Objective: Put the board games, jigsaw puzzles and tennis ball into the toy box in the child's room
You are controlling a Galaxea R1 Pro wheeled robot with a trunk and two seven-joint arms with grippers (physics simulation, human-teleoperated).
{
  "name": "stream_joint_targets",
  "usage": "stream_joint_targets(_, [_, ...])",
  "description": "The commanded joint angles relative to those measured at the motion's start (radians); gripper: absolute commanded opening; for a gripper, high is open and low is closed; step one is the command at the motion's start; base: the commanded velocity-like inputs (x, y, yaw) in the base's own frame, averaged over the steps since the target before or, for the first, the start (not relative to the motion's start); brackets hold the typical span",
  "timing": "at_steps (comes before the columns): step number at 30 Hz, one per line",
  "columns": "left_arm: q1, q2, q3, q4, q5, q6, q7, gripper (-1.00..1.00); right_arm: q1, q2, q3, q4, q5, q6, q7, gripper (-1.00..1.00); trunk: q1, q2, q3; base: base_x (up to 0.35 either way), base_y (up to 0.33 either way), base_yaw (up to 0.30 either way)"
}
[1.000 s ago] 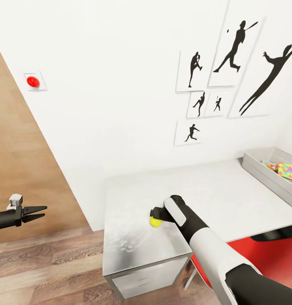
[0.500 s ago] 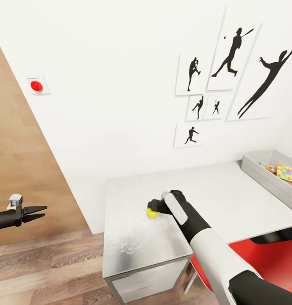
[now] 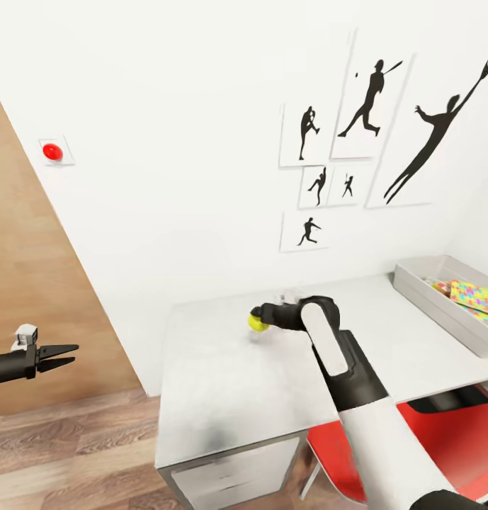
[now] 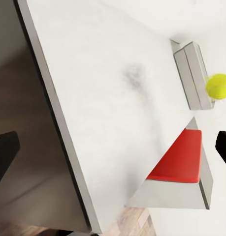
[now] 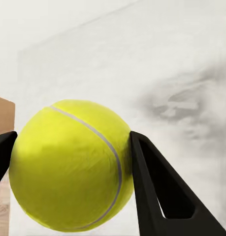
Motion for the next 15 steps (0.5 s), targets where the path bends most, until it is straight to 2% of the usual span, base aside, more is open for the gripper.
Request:
stream_joint_targets(1, [-0.001,0.000,0.006,0.000,-0.011,0.011,-0.006,1.00,0.012,-0.007,-0.028,-0.058,-0.018,0.010,-0.015,-1.00,0.000,-0.001,0.000,0.000,-0.295,0.000])
stream_joint_targets(3, [-0.001,0.000,0.006,0.000,-0.011,0.009,-0.006,1.00,0.035,-0.017,-0.075,-0.145,-0.023,0.023,-0.015,-1.00,0.000,-0.001,0.003,0.000,-0.300,0.000])
stream_joint_targets(5, [-0.001,0.000,0.006,0.000,-0.011,0.003,-0.006,1.00,0.056,-0.021,-0.103,-0.190,-0.024,0.030,-0.015,-1.00,0.000,-0.001,0.007,0.000,-0.303,0.000])
stream_joint_targets(12, [-0.001,0.000,0.006,0.000,-0.011,-0.004,-0.006,1.00,0.083,-0.023,-0.123,-0.223,-0.022,0.033,-0.015,-1.00,0.000,-0.001,0.018,0.000,-0.305,-0.032])
stream_joint_targets(15, [-0.001,0.000,0.006,0.000,-0.011,-0.005,-0.006,1.00,0.084,-0.023,-0.147,-0.225,-0.023,0.034,-0.015,-1.00,0.000,-0.001,0.023,0.000,-0.306,-0.059])
